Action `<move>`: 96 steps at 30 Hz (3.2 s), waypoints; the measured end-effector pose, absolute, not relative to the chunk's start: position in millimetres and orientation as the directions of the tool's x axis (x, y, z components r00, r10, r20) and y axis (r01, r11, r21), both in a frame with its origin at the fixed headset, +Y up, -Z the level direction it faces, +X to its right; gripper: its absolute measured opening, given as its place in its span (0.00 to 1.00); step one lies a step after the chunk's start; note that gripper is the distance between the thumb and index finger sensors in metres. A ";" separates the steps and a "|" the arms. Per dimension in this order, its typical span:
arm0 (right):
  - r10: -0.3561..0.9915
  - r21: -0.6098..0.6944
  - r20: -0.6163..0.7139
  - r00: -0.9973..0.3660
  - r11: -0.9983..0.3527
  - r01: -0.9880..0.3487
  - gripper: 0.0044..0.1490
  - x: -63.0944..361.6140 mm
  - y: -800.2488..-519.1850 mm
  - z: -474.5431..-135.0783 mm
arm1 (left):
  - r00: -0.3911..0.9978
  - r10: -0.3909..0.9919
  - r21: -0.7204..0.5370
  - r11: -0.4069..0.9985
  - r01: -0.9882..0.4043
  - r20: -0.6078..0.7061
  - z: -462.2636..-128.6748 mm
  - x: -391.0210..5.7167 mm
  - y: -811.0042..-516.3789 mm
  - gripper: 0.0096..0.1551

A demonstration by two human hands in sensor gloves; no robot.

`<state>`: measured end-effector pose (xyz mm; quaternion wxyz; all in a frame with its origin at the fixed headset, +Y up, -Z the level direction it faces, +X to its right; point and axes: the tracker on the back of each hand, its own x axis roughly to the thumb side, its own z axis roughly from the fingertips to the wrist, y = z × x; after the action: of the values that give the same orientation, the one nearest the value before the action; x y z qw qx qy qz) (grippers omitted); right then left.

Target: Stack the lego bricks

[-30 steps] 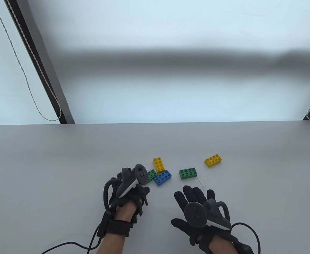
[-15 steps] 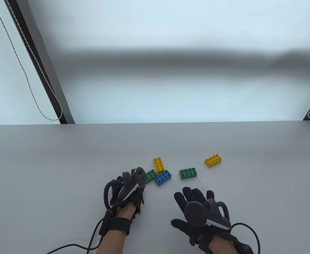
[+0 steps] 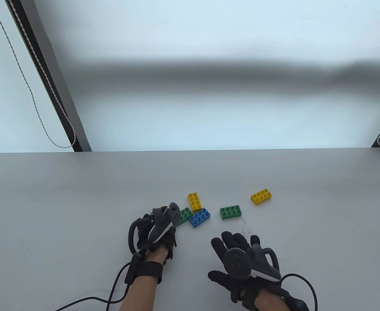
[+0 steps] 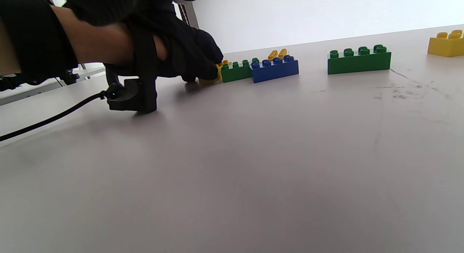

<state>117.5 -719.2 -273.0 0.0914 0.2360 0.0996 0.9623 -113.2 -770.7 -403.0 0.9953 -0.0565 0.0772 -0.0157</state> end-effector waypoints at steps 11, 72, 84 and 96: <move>0.224 0.235 0.447 -0.866 -0.964 -0.128 0.59 116.1 -720.4 -271.8 | 0.979 0.008 -0.071 0.997 -0.023 -0.206 -393.5 -128.6 -757.6 0.34; 0.274 0.433 0.435 -0.858 -0.899 -0.067 0.57 98.4 -756.4 -269.0 | 0.866 0.430 -0.375 0.869 -0.322 0.253 -286.6 -126.7 -771.3 0.34; 0.267 0.435 0.396 -0.879 -0.897 -0.077 0.57 106.6 -756.1 -274.8 | 0.892 0.353 -0.373 0.897 -0.237 0.282 -286.1 -123.3 -773.4 0.36; 0.146 0.248 0.309 -0.940 -0.966 -0.068 0.59 150.3 -720.1 -333.4 | 0.897 0.332 -0.366 0.905 -0.216 0.292 -287.4 -130.3 -762.7 0.43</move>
<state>150.3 -720.1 -333.4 0.0546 0.1648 0.1178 0.9777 -130.3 -762.7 -287.4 0.9599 -0.1643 -0.1766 0.1429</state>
